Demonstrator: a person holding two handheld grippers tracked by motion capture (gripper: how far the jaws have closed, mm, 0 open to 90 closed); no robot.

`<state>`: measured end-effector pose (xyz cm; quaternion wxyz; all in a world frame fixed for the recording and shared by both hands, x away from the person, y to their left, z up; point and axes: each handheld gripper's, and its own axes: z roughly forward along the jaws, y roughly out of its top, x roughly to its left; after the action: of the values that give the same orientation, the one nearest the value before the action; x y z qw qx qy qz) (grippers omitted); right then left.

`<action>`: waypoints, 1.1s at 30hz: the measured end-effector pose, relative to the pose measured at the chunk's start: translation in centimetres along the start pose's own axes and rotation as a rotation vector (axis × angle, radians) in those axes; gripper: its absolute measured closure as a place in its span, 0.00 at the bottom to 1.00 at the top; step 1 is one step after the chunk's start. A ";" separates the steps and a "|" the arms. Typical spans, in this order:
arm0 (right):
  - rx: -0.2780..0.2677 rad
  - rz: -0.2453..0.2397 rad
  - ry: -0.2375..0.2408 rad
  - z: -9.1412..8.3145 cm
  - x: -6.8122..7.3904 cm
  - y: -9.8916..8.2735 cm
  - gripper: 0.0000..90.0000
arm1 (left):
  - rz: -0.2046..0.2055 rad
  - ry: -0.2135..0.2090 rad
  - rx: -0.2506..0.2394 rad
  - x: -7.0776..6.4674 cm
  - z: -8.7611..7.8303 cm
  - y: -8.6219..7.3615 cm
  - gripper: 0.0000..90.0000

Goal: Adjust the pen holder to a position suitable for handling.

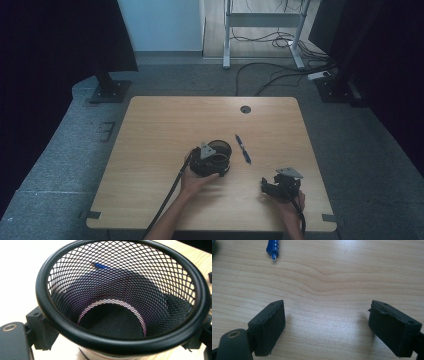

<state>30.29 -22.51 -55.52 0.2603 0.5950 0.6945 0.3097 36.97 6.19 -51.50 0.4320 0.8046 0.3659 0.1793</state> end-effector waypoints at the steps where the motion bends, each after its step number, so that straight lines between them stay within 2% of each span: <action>1: 0.000 0.000 0.000 0.0 0.0 0.0 0.15 | 0.004 0.001 0.003 0.0 0.1 -0.1 0.11; 9: 0.000 0.001 0.000 0.0 0.0 0.0 0.15 | 0.008 0.012 0.010 -0.1 0.5 -0.4 0.11; 16: 0.000 0.001 0.000 0.0 0.0 0.0 0.15 | 0.010 0.028 -0.010 -0.1 0.4 -0.9 0.11; 18: 0.000 0.000 0.000 0.0 0.0 0.0 0.15 | 0.004 0.044 -0.013 -0.1 0.2 -0.9 0.04; 19: 0.000 0.001 0.000 0.0 0.0 0.0 0.15 | -0.003 0.065 -0.017 -0.1 0.0 -0.9 0.04; 20: 0.000 0.001 0.000 0.0 0.0 0.0 0.15 | -0.011 0.061 -0.021 -0.1 -0.1 -0.9 0.00; 27: 0.000 0.001 0.000 0.0 0.0 0.0 0.15 | -0.002 0.018 -0.042 -0.2 -1.0 -1.1 0.00; 29: 0.000 0.001 0.000 0.0 0.0 0.0 0.15 | -0.002 0.025 -0.042 -0.3 -1.4 -1.2 0.00; 30: 0.000 0.001 0.000 0.0 0.0 0.0 0.15 | -0.013 -0.003 -0.057 -0.2 -1.9 -1.4 0.00; 33: 0.000 0.001 0.001 0.0 0.0 0.0 0.15 | -0.008 0.002 -0.060 -0.3 -2.6 -1.6 0.00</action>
<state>30.30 -22.52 -55.52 0.2598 0.5953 0.6943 0.3099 34.53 8.04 -51.38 0.4563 0.7897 0.3640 0.1891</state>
